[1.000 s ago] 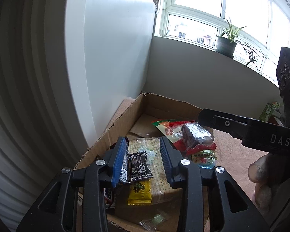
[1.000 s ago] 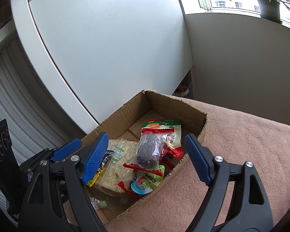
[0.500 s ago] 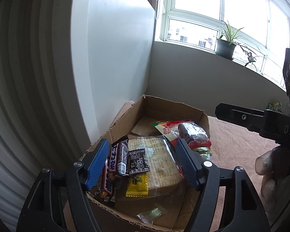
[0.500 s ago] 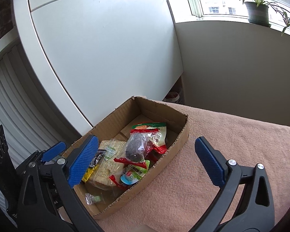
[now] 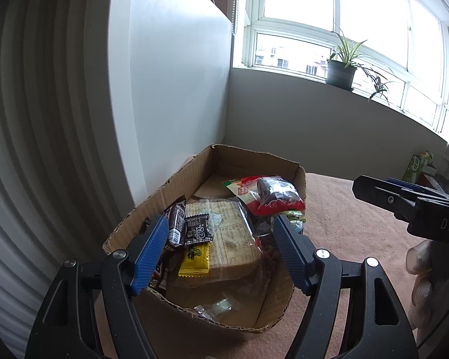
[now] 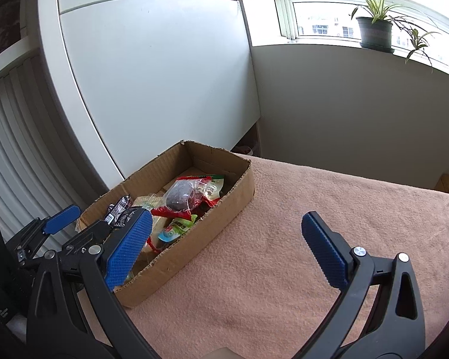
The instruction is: Organize snacks
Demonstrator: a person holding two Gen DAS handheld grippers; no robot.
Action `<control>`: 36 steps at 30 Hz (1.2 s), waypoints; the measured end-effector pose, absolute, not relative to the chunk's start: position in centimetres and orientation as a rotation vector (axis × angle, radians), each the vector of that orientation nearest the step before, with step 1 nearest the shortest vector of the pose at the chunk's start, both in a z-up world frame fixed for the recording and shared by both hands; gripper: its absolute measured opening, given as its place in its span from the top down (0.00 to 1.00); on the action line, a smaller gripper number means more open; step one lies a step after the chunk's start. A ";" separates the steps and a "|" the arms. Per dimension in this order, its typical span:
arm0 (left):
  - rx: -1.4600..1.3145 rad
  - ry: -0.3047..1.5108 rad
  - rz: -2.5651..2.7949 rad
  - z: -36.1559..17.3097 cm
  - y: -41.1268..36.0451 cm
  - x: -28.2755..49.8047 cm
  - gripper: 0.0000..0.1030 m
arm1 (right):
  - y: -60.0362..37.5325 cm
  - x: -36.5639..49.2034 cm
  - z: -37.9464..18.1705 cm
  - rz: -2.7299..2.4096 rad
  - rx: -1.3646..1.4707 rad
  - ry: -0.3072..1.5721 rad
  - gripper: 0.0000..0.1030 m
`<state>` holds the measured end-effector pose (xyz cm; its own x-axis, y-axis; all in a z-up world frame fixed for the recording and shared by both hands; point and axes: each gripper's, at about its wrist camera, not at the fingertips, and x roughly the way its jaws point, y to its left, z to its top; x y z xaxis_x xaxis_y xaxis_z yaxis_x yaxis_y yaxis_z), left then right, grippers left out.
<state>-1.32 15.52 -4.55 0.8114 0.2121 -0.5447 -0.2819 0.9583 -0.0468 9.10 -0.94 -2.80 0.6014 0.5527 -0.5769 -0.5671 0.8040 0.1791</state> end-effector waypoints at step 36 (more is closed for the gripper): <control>-0.124 0.562 0.246 -5.0 13.3 -2.4 0.29 | -4.0 6.6 -3.0 0.603 -0.021 0.600 0.01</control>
<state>-2.38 13.29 -5.03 0.8176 0.1967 -0.5412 -0.2640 0.9633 -0.0487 6.60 -4.03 -3.04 0.6597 0.5266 -0.5362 -0.5385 0.8289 0.1516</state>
